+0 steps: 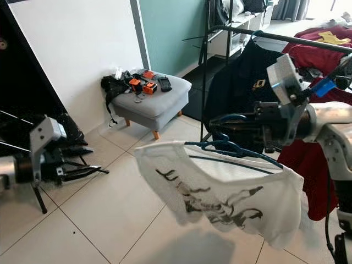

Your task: Hang hanger

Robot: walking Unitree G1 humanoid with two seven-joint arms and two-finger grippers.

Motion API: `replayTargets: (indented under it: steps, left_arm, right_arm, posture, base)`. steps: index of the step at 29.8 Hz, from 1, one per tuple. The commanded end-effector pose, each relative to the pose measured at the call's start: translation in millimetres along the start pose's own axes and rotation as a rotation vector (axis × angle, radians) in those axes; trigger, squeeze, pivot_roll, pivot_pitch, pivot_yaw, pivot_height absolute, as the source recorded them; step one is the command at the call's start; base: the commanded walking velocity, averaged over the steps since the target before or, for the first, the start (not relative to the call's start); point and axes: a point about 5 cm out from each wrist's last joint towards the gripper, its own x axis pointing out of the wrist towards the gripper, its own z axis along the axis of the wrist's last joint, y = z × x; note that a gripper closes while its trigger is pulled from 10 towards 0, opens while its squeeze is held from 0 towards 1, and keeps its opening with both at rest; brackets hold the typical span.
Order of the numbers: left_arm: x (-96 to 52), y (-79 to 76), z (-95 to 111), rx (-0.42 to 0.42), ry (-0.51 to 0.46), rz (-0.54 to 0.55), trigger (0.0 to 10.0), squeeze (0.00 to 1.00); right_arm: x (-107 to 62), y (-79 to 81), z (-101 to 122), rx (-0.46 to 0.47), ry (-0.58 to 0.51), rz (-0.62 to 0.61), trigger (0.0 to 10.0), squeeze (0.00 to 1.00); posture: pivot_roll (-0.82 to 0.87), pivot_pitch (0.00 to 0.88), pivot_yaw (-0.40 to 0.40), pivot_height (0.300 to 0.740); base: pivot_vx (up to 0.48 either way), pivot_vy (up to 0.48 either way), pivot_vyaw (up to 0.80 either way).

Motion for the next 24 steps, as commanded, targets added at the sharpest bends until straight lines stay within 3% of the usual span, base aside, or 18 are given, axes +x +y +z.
replayTargets:
  steps: [1,3,4,5,9,13,15,16,17,18,24]
  left_arm:
    - [-0.7,4.2,38.6,0.076,-0.127,0.001,10.0,1.00]
    - [-0.7,4.2,38.6,0.076,-0.127,0.001,10.0,1.00]
    - [1.4,1.5,57.5,0.102,-0.199,-0.020,10.0,1.00]
    - [9.1,-13.3,91.8,0.134,-0.337,-0.124,10.0,1.00]
    - [17.0,-28.7,105.6,0.141,-0.389,-0.216,10.0,1.00]
    - [38.2,-53.1,100.4,0.174,-0.340,-0.320,10.0,1.00]
    - [38.2,-53.1,100.4,0.174,-0.340,-0.320,10.0,1.00]
    - [43.9,-57.8,97.4,0.182,-0.318,-0.339,10.0,0.35]
    - [43.9,-57.8,97.4,0.182,-0.318,-0.339,10.0,0.35]
    - [50.4,-62.4,93.1,0.187,-0.285,-0.358,10.0,0.00]
    - [60.1,-66.7,84.8,0.198,-0.212,-0.369,10.0,0.00]
  right_arm:
    - [12.1,3.7,2.9,-0.025,0.003,0.059,0.0,0.00]
    - [12.1,3.7,2.9,-0.025,0.003,0.059,0.0,0.00]
    - [15.6,4.0,1.8,-0.024,0.004,0.071,0.0,0.00]
    - [23.8,2.2,-1.0,-0.036,0.016,0.086,0.0,0.00]
    - [28.2,0.0,-1.5,-0.045,0.020,0.091,0.0,0.00]
    - [38.9,1.8,-0.9,-0.055,0.015,0.132,0.0,0.00]
    - [38.9,1.8,-0.9,-0.055,0.015,0.132,0.0,0.00]
    - [41.4,2.4,-1.1,-0.057,0.013,0.139,0.0,0.00]
    - [41.4,2.4,-1.1,-0.057,0.013,0.139,0.0,0.00]
    - [44.3,2.3,-0.4,-0.061,0.006,0.144,0.0,0.00]
    - [48.4,1.4,2.6,-0.075,-0.010,0.147,0.0,0.00]
  posture:
    - [-0.10,0.022,0.046,0.740]
    - [-0.10,0.022,0.046,0.740]
    - [-0.10,0.022,0.046,0.740]
    - [-0.10,0.021,0.047,0.740]
    - [-0.10,0.020,0.048,0.740]
    - [-0.09,0.019,0.049,0.740]
    - [-0.09,0.019,0.049,0.740]
    - [-0.09,0.019,0.050,0.740]
    - [-0.09,0.019,0.050,0.740]
    - [-0.09,0.018,0.053,0.740]
    - [-0.09,0.016,0.056,0.740]
  base:
    - [0.000,0.000,0.00]
    - [0.000,0.000,0.00]
    - [0.000,0.000,0.00]
    - [0.000,0.000,0.00]
    - [0.000,0.000,0.00]
    - [0.000,0.000,0.00]
    - [0.000,0.000,0.00]
    - [0.000,0.000,0.00]
    - [0.000,0.000,0.00]
    - [0.000,0.000,0.00]
    - [0.000,0.000,0.00]
